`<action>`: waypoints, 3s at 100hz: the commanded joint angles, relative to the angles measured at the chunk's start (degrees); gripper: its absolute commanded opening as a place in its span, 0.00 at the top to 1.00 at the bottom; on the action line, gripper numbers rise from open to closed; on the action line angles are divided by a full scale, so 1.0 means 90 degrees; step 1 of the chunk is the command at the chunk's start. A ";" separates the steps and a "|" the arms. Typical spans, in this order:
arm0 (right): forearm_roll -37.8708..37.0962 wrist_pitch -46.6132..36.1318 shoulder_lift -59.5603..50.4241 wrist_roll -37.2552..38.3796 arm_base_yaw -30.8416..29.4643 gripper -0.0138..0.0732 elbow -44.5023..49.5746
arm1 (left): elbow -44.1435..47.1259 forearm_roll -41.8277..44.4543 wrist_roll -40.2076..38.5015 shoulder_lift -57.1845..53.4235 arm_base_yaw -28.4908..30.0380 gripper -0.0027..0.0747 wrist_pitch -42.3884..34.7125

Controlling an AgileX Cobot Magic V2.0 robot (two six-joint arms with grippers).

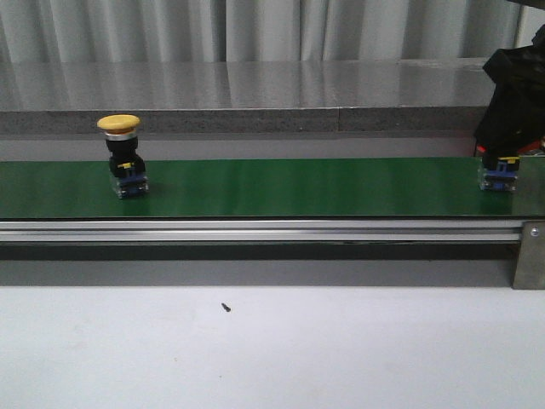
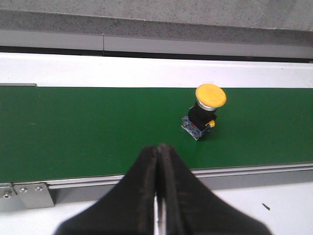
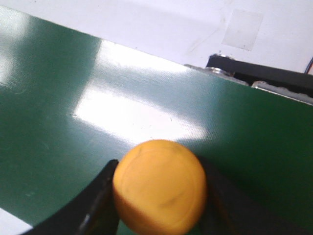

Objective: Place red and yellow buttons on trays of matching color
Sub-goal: 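Grasp the first yellow button at the belt's end with the right gripper, then lower the yellow button into the yellow tray and open the right gripper, then grasp the second yellow button at the belt's end with the right gripper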

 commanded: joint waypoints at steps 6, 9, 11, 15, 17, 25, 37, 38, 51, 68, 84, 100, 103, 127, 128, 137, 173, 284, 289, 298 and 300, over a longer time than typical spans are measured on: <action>0.0112 -0.0054 -0.0192 -0.0004 -0.0010 0.62 -0.0192 | -0.0173 -0.0184 -0.0023 -0.0039 -0.0045 0.99 -0.0343; 0.0112 -0.0018 -0.0213 -0.0004 -0.0014 0.62 -0.0205 | -0.0173 -0.0200 -0.0023 -0.0039 -0.0045 0.99 -0.0343; 0.0112 -0.0009 -0.0235 -0.0004 -0.0014 0.62 -0.0205 | -0.0173 -0.0211 -0.0023 -0.0039 -0.0045 0.99 -0.0343; 0.0105 0.0025 -0.0291 -0.0004 -0.0014 0.62 -0.0205 | -0.0173 -0.0210 -0.0023 -0.0039 -0.0045 0.99 -0.0343; 0.0105 0.0048 -0.0332 -0.0004 -0.0024 0.62 -0.0205 | -0.0173 -0.0210 -0.0023 -0.0039 -0.0045 0.99 -0.0343; 0.0105 0.0184 -0.0564 0.0008 -0.0084 0.62 -0.0205 | -0.0173 -0.0226 -0.0023 -0.0039 -0.0045 0.99 -0.0353; 0.0105 0.0510 -0.0968 0.0021 -0.0378 0.62 -0.0205 | -0.0173 -0.0224 -0.0023 -0.0039 -0.0045 0.99 -0.0353; 0.0098 0.0552 -0.0994 0.0021 -0.0433 0.62 -0.0205 | -0.0173 -0.0224 -0.0023 -0.0039 -0.0045 0.99 -0.0353; 0.0099 0.0923 -0.1447 0.0090 -0.1119 0.62 -0.0187 | -0.0173 -0.0224 -0.0023 -0.0039 -0.0045 0.99 -0.0353; 0.0086 0.1128 -0.1757 0.0102 -0.2322 0.62 -0.0130 | -0.0173 -0.0224 -0.0023 -0.0039 -0.0045 0.99 -0.0353; 0.0086 0.0784 -0.1733 0.0109 -0.3139 0.62 0.0104 | -0.0173 -0.0224 -0.0023 -0.0039 -0.0045 0.99 -0.0353; 0.0086 0.0124 -0.1608 0.0109 -0.3560 0.62 0.0464 | -0.0173 -0.0224 -0.0023 -0.0039 -0.0045 0.99 -0.0353; 0.0086 0.0019 -0.1557 0.0109 -0.3606 0.62 0.0519 | -0.0173 -0.0224 -0.0023 -0.0039 -0.0045 0.99 -0.0353; 0.0269 -0.0254 -0.0707 0.0115 -0.3682 0.62 0.0576 | -0.0173 -0.0224 -0.0023 -0.0039 -0.0045 0.99 -0.0365; 0.0270 -0.0255 -0.0649 0.0115 -0.3682 0.62 0.0576 | -0.0173 -0.0224 -0.0023 -0.0039 -0.0045 0.99 -0.0365; 0.0335 -0.0300 -0.0319 0.0115 -0.3682 0.62 0.0576 | -0.0173 -0.0224 -0.0023 -0.0039 -0.0045 0.99 -0.0365; 0.0428 -0.0540 0.0487 0.0110 -0.3676 0.58 0.0576 | -0.0173 -0.0224 -0.0023 -0.0039 -0.0045 0.99 -0.0365; 0.1258 0.0975 -0.1387 -0.2749 -0.0658 0.22 0.0058 | -0.0173 -0.0236 -0.0023 -0.0039 -0.0045 0.99 -0.0390; 0.1258 0.0821 -0.1344 -0.2863 -0.0358 0.22 0.0058 | -0.0173 -0.0234 -0.0023 -0.0039 -0.0045 0.99 -0.0390; 0.1258 0.0517 -0.1199 -0.3017 0.0114 0.22 0.0058 | -0.0173 -0.0234 -0.0023 -0.0039 -0.0045 0.99 -0.0390; 0.1258 0.0476 -0.1164 -0.3042 0.0205 0.22 0.0052 | -0.0173 -0.0234 -0.0023 -0.0039 -0.0045 0.99 -0.0390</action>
